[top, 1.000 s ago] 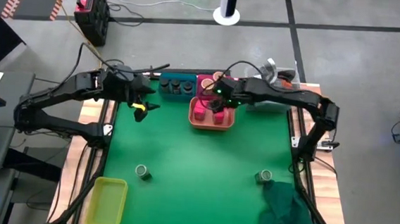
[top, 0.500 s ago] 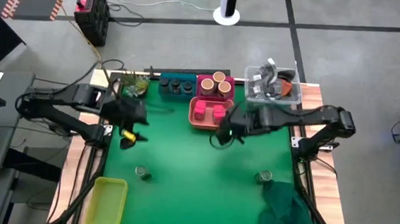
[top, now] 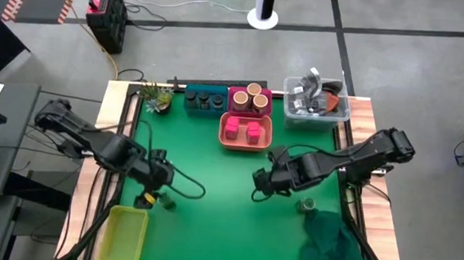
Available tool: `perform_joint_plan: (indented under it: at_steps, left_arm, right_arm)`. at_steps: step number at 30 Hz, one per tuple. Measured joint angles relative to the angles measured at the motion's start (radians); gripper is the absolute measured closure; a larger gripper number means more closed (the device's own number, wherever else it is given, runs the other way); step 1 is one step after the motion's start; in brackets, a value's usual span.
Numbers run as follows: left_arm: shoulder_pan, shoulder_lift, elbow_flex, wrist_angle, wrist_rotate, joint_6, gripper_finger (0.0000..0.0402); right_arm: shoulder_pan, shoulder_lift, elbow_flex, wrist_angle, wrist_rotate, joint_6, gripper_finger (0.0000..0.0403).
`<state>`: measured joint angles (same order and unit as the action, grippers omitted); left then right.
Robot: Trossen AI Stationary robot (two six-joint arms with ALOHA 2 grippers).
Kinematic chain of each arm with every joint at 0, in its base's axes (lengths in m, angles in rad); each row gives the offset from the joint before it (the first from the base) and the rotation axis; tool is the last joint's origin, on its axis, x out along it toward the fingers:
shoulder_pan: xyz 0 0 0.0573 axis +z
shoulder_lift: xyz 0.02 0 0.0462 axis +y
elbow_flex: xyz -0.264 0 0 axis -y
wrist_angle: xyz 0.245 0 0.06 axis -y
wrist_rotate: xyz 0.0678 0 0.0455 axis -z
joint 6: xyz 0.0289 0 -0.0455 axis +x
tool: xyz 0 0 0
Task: Sort spices by type
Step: Put the left green seasoning bottle into the yellow bin
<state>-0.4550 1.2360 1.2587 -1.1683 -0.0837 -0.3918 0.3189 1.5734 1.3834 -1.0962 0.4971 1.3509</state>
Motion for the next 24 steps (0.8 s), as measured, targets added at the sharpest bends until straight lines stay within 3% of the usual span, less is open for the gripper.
perform_joint_plan:
  at_steps: [16, 24]
  left_arm:
    - [-0.103, 0.22, -0.002, -0.008, 0.017, 0.298, 0.0083]
    - [-0.109, 0.221, -0.127, 0.096, 0.005, 0.402, 0.0083]
  right_arm:
    - [0.041, 0.0, 0.0, -0.003, 0.017, 0.067, 0.0031]
    - [0.044, 0.0, 0.0, 0.0, 0.017, 0.088, 0.0031]
